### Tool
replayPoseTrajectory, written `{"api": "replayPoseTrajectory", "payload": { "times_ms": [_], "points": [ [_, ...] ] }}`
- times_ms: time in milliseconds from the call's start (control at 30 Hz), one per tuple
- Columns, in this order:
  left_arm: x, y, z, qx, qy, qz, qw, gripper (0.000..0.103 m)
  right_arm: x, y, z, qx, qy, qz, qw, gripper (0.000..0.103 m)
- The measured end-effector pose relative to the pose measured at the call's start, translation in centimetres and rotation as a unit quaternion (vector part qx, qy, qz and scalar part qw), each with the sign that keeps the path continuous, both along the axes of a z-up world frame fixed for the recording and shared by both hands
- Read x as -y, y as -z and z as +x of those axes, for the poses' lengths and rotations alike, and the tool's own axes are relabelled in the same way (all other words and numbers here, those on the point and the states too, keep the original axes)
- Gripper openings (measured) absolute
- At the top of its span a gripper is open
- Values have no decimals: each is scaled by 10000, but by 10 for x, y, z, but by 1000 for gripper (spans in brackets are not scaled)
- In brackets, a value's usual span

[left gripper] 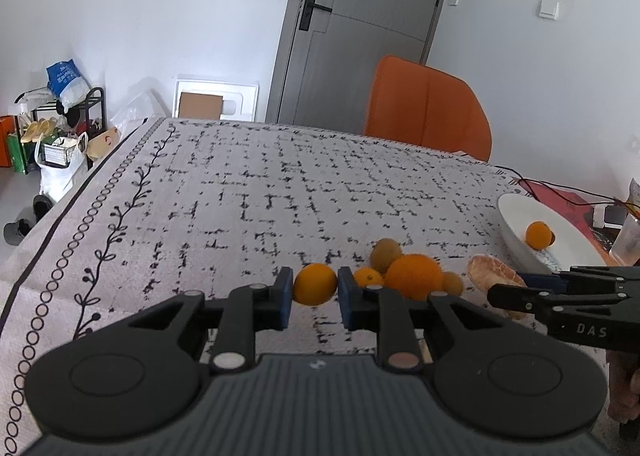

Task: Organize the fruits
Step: 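Grasp the peeled tangerine with the right gripper while the left gripper grasps a small orange, then lower the peeled tangerine onto the plate with the right gripper while the left gripper releases the small orange there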

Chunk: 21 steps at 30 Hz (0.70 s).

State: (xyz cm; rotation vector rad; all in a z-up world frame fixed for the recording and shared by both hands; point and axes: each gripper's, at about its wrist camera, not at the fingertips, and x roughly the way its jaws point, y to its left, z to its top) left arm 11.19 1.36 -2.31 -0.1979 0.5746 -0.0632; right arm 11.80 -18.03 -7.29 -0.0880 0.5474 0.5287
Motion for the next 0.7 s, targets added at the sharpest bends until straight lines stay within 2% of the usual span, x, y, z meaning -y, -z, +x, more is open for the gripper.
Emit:
{"api": "replayPoseTrajectory", "payload": {
  "times_ms": [333,433,700],
  "points": [
    [32,-17,7,214,320,144,9992,22,44,-21,-9,369,510,355,9974,30],
    [43,-20,9,249,420,164,9987,22,58,-22,-8,432,807,402,9950,30],
    [74,-24,16,314,684,270,9968,22,84,-19,-10,471,1176,443,9910,30]
  ]
}}
